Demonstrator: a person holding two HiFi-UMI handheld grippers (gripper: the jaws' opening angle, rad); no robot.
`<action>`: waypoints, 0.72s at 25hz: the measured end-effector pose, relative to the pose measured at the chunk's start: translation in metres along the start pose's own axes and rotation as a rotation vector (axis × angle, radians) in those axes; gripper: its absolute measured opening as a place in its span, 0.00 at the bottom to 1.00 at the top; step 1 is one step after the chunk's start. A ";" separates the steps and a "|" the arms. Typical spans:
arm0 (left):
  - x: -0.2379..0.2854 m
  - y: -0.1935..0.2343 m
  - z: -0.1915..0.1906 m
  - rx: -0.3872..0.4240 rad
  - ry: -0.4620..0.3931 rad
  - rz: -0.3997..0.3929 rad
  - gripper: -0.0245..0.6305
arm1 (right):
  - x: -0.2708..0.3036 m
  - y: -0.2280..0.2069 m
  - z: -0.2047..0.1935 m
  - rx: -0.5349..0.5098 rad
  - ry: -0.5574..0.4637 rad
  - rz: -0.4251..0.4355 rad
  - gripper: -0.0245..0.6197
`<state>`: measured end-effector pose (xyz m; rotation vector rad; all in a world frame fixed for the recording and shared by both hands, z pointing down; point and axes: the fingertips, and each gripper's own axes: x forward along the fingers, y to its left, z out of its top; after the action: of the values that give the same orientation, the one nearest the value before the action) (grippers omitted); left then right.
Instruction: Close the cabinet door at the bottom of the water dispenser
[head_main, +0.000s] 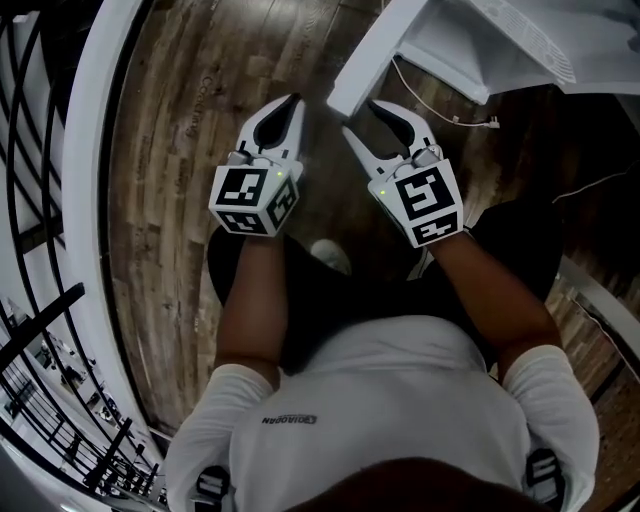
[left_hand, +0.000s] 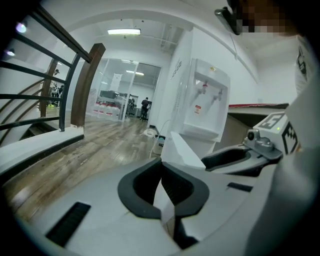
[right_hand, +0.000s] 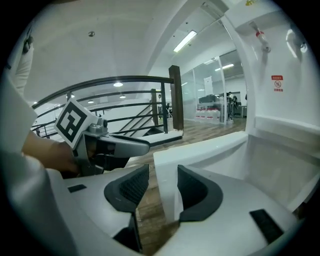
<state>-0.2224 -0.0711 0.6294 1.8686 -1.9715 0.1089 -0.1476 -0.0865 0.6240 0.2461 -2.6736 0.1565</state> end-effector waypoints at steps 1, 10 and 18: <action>0.000 0.002 0.002 -0.008 -0.007 0.005 0.03 | 0.002 0.001 -0.001 0.009 0.007 0.004 0.28; 0.003 -0.006 0.004 0.034 -0.008 -0.020 0.03 | 0.009 -0.003 -0.004 -0.015 0.019 -0.044 0.28; -0.001 0.003 -0.001 0.030 0.003 -0.011 0.03 | 0.013 -0.006 -0.001 0.009 0.032 -0.086 0.28</action>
<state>-0.2249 -0.0698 0.6306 1.8962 -1.9681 0.1385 -0.1578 -0.0937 0.6309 0.3581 -2.6259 0.1437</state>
